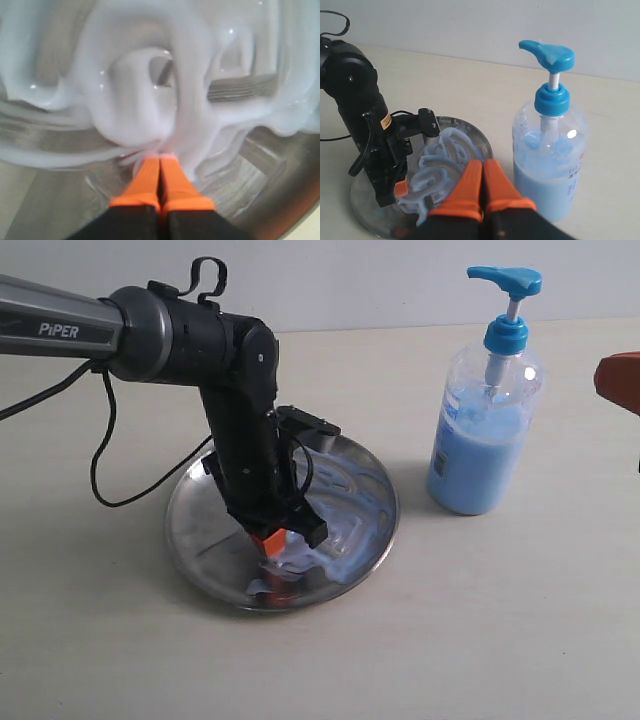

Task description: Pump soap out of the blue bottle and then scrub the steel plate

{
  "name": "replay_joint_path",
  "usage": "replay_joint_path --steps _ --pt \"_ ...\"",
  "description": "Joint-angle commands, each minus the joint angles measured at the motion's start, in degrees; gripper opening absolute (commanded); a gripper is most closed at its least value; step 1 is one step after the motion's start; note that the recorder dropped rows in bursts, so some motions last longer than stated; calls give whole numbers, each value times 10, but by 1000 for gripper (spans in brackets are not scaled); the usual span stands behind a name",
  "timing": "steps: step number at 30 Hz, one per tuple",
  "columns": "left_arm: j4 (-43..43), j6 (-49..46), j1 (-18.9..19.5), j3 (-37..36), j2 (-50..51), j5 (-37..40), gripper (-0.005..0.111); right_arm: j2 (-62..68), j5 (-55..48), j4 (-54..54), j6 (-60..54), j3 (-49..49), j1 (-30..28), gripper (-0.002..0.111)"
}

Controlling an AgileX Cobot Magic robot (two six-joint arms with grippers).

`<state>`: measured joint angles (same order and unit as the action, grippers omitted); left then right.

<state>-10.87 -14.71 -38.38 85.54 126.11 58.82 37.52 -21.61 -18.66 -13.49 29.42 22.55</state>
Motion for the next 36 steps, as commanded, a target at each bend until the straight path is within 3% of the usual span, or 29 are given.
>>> replay_joint_path --steps 1,10,21,29,36 --pt "42 33 1 -2 5 -23 0 -2 4 -3 -4 1 0 0" --pt "69 92 1 -2 5 -125 0 -2 4 -6 -4 1 0 0" --pt "69 96 1 -2 6 -206 0 -2 5 -8 -4 1 0 0" --pt "68 94 1 -2 6 -178 0 -2 5 -10 -4 1 0 0" --pt "67 90 1 -2 6 -76 0 -2 5 -9 -4 1 0 0"
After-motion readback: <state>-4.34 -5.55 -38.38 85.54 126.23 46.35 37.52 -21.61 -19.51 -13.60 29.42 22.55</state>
